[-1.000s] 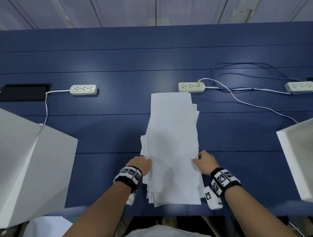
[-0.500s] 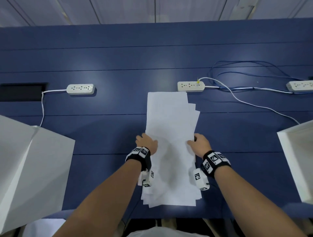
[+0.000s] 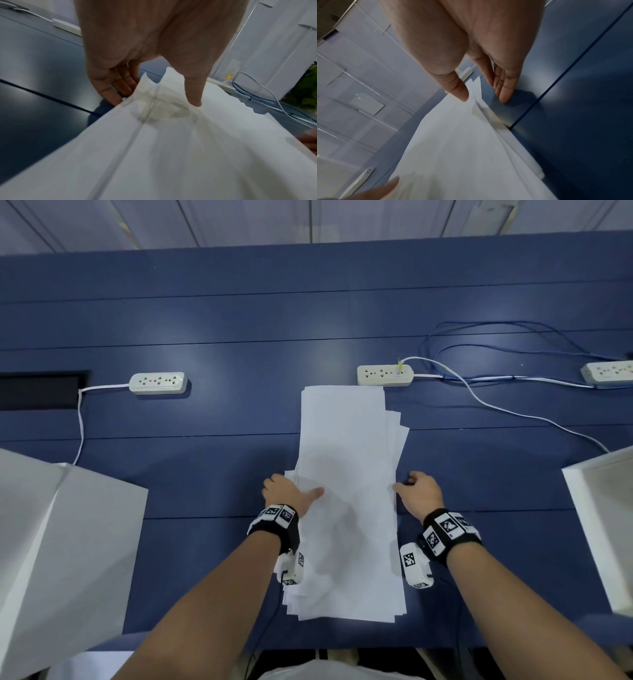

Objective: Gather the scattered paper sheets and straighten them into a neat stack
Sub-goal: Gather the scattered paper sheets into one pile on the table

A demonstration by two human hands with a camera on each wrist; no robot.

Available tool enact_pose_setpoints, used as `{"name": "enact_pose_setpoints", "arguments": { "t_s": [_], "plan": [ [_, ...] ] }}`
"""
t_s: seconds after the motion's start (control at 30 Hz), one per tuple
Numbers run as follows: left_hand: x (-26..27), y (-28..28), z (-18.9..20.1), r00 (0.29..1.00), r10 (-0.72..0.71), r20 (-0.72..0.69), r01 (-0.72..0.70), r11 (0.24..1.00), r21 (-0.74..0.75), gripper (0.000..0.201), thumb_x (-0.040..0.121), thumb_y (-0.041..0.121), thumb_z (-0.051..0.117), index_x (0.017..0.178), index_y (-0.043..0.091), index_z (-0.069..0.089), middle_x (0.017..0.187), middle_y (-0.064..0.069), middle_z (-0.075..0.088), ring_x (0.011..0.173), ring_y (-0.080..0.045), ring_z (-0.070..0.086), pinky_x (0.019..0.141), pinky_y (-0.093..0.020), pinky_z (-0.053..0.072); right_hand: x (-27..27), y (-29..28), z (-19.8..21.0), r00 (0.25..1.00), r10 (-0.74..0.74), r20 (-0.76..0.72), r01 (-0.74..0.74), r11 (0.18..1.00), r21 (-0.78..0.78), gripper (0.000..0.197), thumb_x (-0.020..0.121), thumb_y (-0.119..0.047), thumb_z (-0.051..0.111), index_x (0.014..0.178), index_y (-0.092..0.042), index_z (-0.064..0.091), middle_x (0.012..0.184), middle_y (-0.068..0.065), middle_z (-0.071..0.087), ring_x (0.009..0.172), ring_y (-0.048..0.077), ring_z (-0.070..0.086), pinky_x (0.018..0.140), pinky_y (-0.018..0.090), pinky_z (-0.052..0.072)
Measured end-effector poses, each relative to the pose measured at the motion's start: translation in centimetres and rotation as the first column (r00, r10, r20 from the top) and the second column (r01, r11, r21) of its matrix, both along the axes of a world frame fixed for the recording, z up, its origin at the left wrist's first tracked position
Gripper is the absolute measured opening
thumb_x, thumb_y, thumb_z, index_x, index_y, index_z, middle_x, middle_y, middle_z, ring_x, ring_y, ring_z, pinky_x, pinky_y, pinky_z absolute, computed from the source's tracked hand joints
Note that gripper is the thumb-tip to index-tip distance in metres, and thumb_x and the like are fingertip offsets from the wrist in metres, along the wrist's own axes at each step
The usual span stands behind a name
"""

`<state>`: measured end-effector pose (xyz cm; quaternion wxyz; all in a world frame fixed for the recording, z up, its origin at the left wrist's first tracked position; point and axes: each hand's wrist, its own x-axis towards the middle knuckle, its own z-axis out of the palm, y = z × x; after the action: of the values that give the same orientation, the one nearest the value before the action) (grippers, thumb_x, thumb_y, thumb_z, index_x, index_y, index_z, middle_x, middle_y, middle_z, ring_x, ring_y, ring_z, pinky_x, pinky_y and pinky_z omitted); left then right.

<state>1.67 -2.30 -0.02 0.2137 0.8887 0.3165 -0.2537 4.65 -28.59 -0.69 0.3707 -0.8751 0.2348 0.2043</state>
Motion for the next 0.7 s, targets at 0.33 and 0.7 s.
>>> {"name": "enact_pose_setpoints", "arguments": {
  "t_s": [0.33, 0.7],
  "plan": [
    [0.1, 12.7, 3.2, 0.990, 0.142, -0.014, -0.142, 0.987, -0.076, 0.074, 0.093, 0.065, 0.048, 0.119, 0.000, 0.069, 0.130, -0.020, 0.065, 0.122, -0.038, 0.059, 0.101, -0.038, 0.043, 1.5, -11.0, 0.2, 0.952, -0.302, -0.051, 0.307, 0.934, 0.181, 0.039, 0.084, -0.019, 0.073, 0.117, 0.001, 0.065, 0.097, 0.015, 0.067, 0.082, 0.027, 0.062, 0.072, 0.041, 0.055],
    [2.8, 0.5, 0.8, 1.000, -0.007, -0.001, 0.007, 0.998, -0.057, 0.111, 0.067, 0.080, 0.064, 0.143, 0.003, 0.041, 0.143, -0.017, 0.045, 0.132, -0.038, 0.047, 0.108, -0.049, 0.041, 1.4, 2.7, -0.5, 0.991, 0.097, -0.090, -0.093, 0.995, 0.042, 0.051, 0.077, -0.034, 0.072, 0.114, -0.001, 0.062, 0.109, 0.011, 0.067, 0.098, 0.028, 0.064, 0.077, 0.029, 0.045]
  ]
}}
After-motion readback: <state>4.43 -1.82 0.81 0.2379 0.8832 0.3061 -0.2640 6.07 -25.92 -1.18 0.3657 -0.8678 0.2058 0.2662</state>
